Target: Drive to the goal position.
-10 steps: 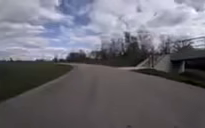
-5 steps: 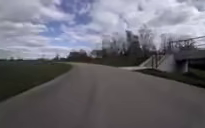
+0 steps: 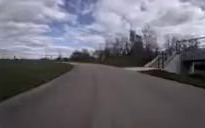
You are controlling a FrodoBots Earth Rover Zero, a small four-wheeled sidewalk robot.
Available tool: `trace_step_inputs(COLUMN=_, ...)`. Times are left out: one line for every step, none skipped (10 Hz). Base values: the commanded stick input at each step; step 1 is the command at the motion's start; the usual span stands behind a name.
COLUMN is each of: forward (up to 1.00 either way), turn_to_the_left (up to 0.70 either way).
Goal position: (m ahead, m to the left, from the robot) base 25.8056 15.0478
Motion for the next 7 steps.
trace_step_inputs(forward=1.0, turn_to_the_left=0.0)
trace_step_inputs(forward=1.0, turn_to_the_left=0.0)
trace_step_inputs(forward=1.0, turn_to_the_left=0.0)
trace_step_inputs(forward=1.0, turn_to_the_left=0.0)
trace_step_inputs(forward=1.0, turn_to_the_left=0.0)
trace_step_inputs(forward=1.0, turn_to_the_left=0.0)
trace_step_inputs(forward=1.0, turn_to_the_left=0.0)
